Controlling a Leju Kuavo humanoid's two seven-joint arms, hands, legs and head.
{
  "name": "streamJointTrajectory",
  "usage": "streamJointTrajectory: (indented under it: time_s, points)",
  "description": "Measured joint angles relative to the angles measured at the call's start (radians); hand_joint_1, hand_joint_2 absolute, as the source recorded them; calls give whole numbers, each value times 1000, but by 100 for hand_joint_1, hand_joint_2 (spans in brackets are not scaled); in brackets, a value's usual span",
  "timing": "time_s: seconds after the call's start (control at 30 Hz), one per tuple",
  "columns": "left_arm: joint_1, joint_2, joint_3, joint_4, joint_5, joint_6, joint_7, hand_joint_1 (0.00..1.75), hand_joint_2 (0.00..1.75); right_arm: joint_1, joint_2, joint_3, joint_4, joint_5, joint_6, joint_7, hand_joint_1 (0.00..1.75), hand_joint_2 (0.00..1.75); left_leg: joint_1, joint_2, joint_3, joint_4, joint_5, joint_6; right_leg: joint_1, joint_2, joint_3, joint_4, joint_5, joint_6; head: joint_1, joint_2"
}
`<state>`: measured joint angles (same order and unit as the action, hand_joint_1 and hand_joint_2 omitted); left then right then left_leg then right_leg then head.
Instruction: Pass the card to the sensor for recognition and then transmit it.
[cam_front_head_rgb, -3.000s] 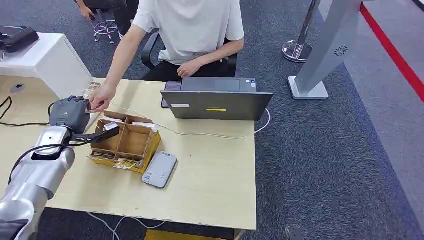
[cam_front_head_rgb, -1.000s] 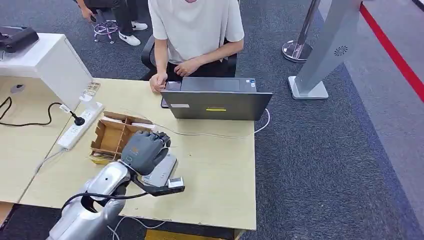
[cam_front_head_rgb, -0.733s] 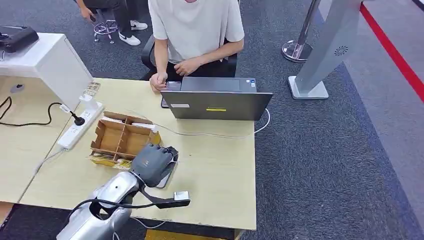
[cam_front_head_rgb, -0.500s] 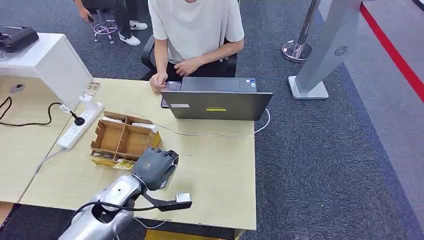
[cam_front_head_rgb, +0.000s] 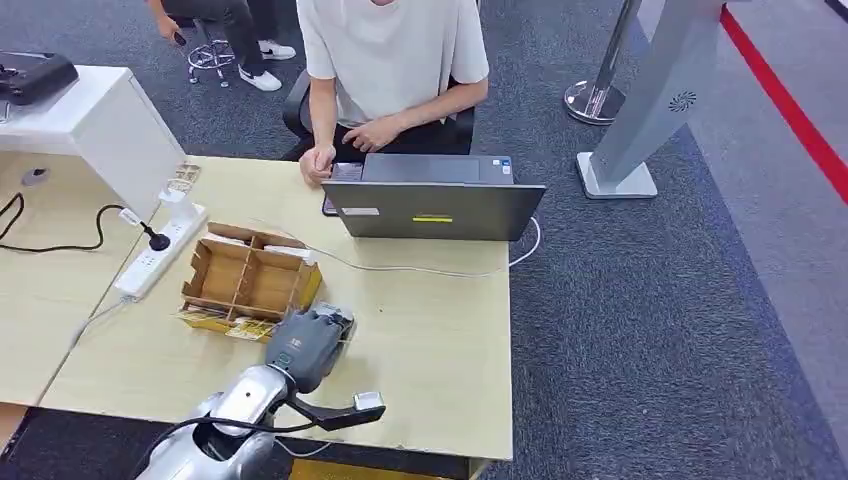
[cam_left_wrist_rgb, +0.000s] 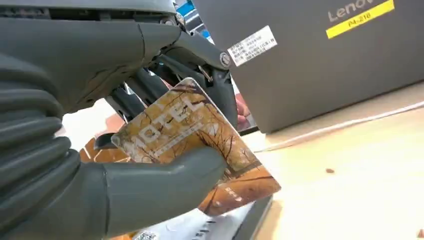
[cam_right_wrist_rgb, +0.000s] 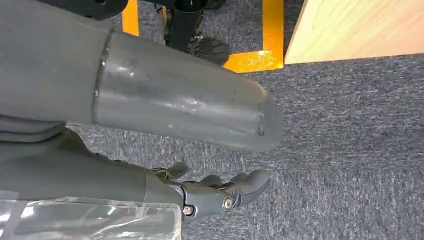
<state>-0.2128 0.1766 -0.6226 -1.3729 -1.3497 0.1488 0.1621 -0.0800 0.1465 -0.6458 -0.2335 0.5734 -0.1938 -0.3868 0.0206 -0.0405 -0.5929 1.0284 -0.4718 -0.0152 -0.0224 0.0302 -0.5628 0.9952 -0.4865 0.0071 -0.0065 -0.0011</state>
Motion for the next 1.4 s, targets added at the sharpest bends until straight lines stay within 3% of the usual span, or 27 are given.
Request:
streamJointTrajectory:
  time_s: [1.13,1.4]
  points:
    - [-1,-17,0,35,-11,-9,4,175,175,0,0,-3,0,12,-2,10,0,0,0,0,0,0,0,0,0,0,0,0,0,0,0,0]
    - [-1,-30,0,53,-53,-35,57,175,175,0,0,-5,0,22,-2,16,0,0,0,0,1,0,0,0,0,0,1,0,0,0,0,0]
